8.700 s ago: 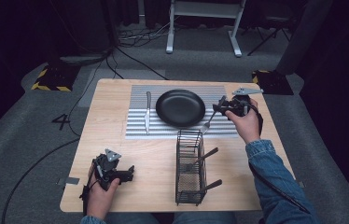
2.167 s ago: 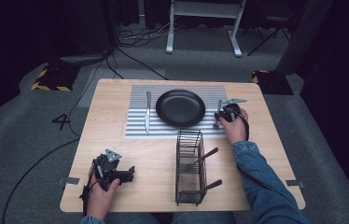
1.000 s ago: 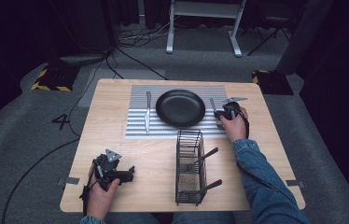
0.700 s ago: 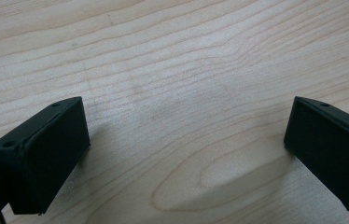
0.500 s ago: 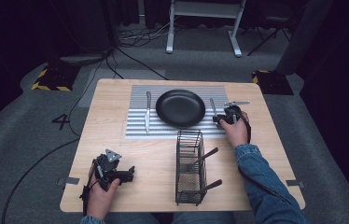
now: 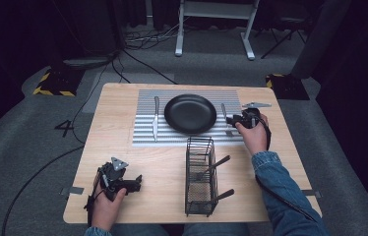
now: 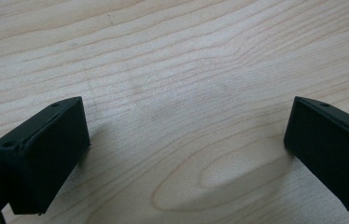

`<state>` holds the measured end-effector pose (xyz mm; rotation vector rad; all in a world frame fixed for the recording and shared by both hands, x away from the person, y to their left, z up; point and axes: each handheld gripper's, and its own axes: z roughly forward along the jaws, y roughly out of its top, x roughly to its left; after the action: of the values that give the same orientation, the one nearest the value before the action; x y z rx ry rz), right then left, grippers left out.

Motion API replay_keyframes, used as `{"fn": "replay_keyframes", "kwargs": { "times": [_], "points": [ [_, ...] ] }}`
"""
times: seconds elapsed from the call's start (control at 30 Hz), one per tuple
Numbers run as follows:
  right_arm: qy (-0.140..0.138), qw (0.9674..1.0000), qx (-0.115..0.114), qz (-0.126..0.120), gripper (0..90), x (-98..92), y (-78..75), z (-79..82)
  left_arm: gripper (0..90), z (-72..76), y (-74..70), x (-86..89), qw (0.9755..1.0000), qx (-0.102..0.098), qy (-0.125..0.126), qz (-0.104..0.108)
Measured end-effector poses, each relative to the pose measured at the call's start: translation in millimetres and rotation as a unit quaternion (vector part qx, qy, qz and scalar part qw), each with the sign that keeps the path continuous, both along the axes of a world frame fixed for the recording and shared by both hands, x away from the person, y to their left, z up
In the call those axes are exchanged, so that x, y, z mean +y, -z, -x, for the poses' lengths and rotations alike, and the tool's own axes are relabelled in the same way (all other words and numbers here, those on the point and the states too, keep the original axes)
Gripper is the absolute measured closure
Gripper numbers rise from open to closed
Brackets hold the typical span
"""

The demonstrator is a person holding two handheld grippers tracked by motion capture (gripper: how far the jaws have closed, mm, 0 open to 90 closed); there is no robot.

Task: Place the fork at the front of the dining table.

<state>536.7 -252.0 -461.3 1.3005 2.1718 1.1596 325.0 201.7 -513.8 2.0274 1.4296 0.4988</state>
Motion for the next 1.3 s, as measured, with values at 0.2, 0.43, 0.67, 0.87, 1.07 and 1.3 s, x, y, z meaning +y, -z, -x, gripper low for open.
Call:
{"fn": "replay_keyframes", "kwargs": {
  "times": [0.2, 0.43, 0.67, 0.87, 1.07, 1.3],
  "points": [
    [-0.012, 0.9997, -0.020, -0.009, 52.5, -10.1, -19.7, 20.8, 0.2, -0.6, 0.1, -1.1, 1.0000, 0.000, 0.002, 0.001],
    [-0.020, 0.9993, -0.024, -0.020, 47.2, -34.1, -42.8, 49.5, 0.2, -1.7, -0.1, -1.5, 1.0000, 0.000, 0.007, -0.001],
    [-0.040, 0.9989, -0.020, -0.016, 43.1, -57.0, -51.6, 84.4, 0.1, -2.2, 0.0, -2.1, 1.0000, 0.000, 0.007, 0.001],
    [-0.047, 0.9988, -0.014, -0.007, 42.1, -65.8, -42.8, 103.8, 0.2, -2.2, 0.0, -2.1, 1.0000, 0.000, 0.007, 0.001],
    [-0.049, 0.9988, -0.008, 0.006, 41.7, -71.6, -23.0, 124.7, 0.1, -2.3, 0.0, -2.2, 1.0000, 0.000, 0.007, 0.002],
    [-0.029, 0.9993, -0.009, 0.021, 41.8, -76.4, 17.6, 143.0, 0.1, -2.3, 0.0, -2.2, 1.0000, 0.001, 0.007, 0.001]
  ]
}}
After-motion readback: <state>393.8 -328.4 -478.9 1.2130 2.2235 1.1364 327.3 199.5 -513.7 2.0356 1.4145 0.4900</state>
